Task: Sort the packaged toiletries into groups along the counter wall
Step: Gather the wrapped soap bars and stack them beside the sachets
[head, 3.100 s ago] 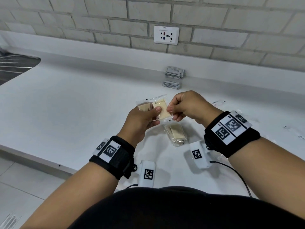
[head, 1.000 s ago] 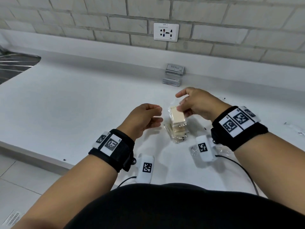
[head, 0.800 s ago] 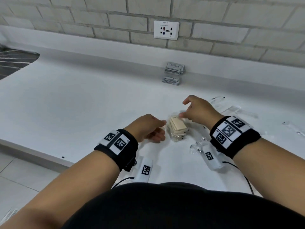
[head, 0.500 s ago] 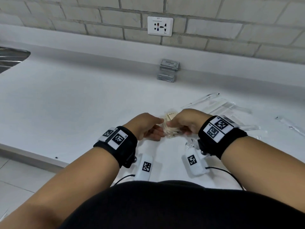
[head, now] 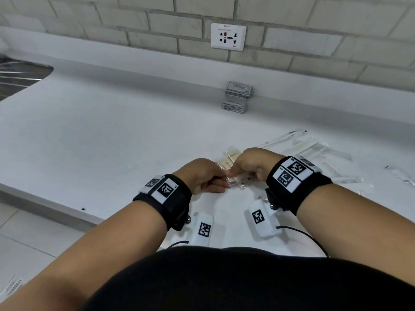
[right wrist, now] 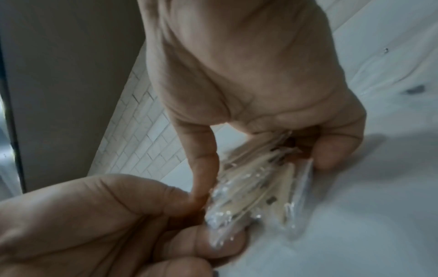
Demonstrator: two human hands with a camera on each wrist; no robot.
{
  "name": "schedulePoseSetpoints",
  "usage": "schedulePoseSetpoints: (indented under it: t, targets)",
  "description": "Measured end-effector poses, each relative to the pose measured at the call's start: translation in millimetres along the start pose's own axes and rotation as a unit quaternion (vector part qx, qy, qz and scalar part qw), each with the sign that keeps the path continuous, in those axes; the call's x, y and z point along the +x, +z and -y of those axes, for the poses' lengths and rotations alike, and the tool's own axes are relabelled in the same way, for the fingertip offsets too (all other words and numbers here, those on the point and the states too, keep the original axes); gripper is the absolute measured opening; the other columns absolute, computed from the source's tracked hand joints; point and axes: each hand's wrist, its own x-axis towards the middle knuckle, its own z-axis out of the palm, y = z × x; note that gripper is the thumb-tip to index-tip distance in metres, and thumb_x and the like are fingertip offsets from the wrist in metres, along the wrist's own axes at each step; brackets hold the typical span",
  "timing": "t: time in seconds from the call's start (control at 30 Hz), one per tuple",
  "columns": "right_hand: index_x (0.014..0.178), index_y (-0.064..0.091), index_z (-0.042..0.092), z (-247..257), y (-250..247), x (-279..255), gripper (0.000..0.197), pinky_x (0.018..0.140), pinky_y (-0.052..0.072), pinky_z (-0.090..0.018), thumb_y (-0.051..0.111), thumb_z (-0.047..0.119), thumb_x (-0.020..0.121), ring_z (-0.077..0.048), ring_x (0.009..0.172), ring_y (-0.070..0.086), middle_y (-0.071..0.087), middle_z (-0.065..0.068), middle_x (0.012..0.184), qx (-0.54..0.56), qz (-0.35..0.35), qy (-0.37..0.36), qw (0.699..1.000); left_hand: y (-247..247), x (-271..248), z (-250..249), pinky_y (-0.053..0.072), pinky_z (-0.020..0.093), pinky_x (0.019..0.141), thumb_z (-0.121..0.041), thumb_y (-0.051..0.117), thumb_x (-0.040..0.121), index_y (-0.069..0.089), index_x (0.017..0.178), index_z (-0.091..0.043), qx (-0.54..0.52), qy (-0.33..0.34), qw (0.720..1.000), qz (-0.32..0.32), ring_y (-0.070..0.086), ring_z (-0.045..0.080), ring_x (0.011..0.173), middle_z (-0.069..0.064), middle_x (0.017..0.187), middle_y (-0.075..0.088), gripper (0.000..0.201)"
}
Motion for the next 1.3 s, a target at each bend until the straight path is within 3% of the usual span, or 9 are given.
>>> schedulePoseSetpoints:
  t: [0.13,0.27,0.37,0.47,0.57,0.63,0.8,1.0,1.3]
  targets:
    - [0.073,0.075,0.002,-1.8,-4.9,1.1,0.037,0.091,0.049,-0.057,0.090,0.013,0.041,-0.039,0.097,0.067,0.074,-0.018,0.095,-0.020,0.027,-0.019,0.999,0.4,-0.4,-0.2,0.058,0.030,0.069,0.000,0.044,0.095,0.058,0.091,0.001,-0.012,0.000,1.000,0.023,0.064,0.021,0.072,0.017,0.087,0.065,0.015]
    - [0.105,0.058,0.006,10.0,-15.7,-5.8,0.056,0.068,0.059,-0.040,0.087,0.010,0.057,-0.032,0.085,0.067,0.067,-0.014,0.098,-0.124,-0.034,-0.143,0.981,-4.3,-4.3,-11.5,0.055,0.034,0.079,0.002,0.046,0.091,0.055,0.108,-0.006,-0.008,0.053,0.999,-0.004,0.065,0.023,0.082,0.016,0.096,0.066,0.021]
    - [0.114,0.046,0.015,17.5,-17.8,-11.9,0.054,0.071,0.047,-0.032,0.078,0.020,0.070,-0.028,0.092,0.059,0.061,-0.005,0.103,-0.326,-0.168,-0.257,0.894,-18.2,-1.5,-21.0,0.052,0.034,0.078,-0.008,0.060,0.086,0.036,0.134,-0.016,0.137,0.126,0.976,-0.111,0.059,0.023,0.092,0.011,0.111,0.057,0.054]
    - [0.111,0.044,0.016,14.0,-5.7,-11.9,0.045,0.070,0.044,-0.035,0.071,0.026,0.076,-0.030,0.094,0.060,0.062,-0.006,0.102,-0.450,-0.216,-0.323,0.804,-21.4,2.7,-20.1,0.051,0.033,0.086,-0.015,0.069,0.079,0.034,0.139,-0.019,0.328,0.136,0.927,-0.121,0.058,0.024,0.106,0.006,0.130,0.050,0.069]
    - [0.113,0.044,0.016,9.5,2.3,-4.8,0.061,0.077,0.051,-0.039,0.082,0.027,0.066,-0.028,0.094,0.060,0.061,-0.005,0.104,-0.441,-0.157,-0.288,0.836,-13.9,3.0,-14.4,0.049,0.030,0.076,-0.012,0.069,0.075,0.039,0.133,-0.014,0.400,0.128,0.901,-0.114,0.060,0.024,0.100,0.008,0.122,0.056,0.064]
    - [0.114,0.045,0.016,9.5,4.1,-3.0,0.067,0.078,0.051,-0.039,0.085,0.028,0.061,-0.028,0.096,0.059,0.059,-0.005,0.107,-0.440,-0.146,-0.285,0.839,-12.0,4.7,-11.8,0.048,0.031,0.075,-0.009,0.072,0.074,0.039,0.132,-0.012,0.350,0.139,0.921,-0.100,0.060,0.022,0.095,0.009,0.117,0.058,0.066]
    - [0.123,0.046,0.014,8.2,8.1,-4.4,0.066,0.081,0.040,-0.036,0.080,0.027,0.067,-0.028,0.108,0.051,0.055,-0.006,0.118,-0.480,-0.201,-0.365,0.772,-16.2,9.1,-12.0,0.052,0.032,0.076,-0.020,0.081,0.069,0.043,0.131,-0.016,0.321,0.175,0.921,-0.131,0.061,0.023,0.097,0.008,0.118,0.057,0.073]
    - [0.129,0.047,0.019,0.3,0.6,-3.5,0.081,0.092,0.045,-0.039,0.084,0.036,0.059,-0.026,0.114,0.046,0.049,-0.005,0.122,-0.382,-0.152,-0.284,0.866,-19.2,10.3,-10.2,0.044,0.027,0.083,-0.028,0.082,0.066,0.058,0.115,-0.024,0.425,0.210,0.863,-0.176,0.056,0.021,0.103,0.001,0.114,0.054,0.055]
    - [0.141,0.032,0.026,-18.9,3.9,4.0,0.085,0.099,0.042,-0.042,0.078,0.028,0.070,-0.028,0.123,0.041,0.043,-0.008,0.130,-0.321,-0.145,-0.249,0.902,-8.2,11.1,2.1,0.039,0.018,0.085,0.000,0.066,0.078,0.015,0.147,-0.020,0.352,0.232,0.901,-0.100,0.052,0.017,0.108,0.006,0.136,0.037,0.088]
